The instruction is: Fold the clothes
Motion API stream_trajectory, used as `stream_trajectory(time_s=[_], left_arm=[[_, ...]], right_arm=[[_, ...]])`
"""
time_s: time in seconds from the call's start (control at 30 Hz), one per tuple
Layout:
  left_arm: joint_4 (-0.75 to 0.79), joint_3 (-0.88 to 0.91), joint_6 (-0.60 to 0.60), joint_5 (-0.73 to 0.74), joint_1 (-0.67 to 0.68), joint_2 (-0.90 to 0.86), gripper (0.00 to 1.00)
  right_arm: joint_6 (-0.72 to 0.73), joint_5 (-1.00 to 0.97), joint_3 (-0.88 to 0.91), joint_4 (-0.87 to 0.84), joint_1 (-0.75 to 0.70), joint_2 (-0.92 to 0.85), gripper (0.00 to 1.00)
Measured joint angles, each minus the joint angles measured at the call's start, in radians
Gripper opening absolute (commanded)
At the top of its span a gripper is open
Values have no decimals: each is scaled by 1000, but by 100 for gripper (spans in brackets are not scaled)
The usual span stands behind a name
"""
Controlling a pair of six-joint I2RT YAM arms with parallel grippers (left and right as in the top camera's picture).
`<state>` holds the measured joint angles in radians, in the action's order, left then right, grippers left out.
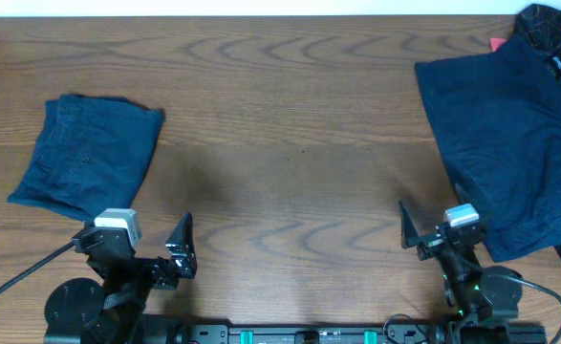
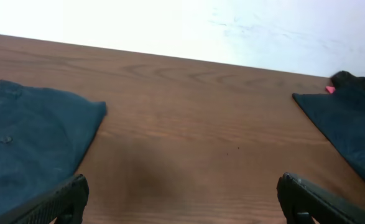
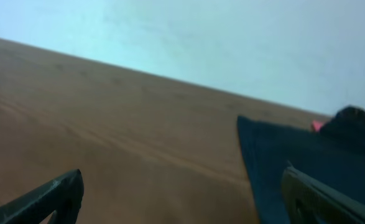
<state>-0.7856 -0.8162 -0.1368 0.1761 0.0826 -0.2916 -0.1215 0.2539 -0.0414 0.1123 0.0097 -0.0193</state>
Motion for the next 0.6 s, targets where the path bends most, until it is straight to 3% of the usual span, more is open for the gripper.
stream_trajectory(time_s=[0.6], left_arm=[[0,0,0,0,0,0,98]], right_arm=[[0,-8,8,-6,0,-6,99]])
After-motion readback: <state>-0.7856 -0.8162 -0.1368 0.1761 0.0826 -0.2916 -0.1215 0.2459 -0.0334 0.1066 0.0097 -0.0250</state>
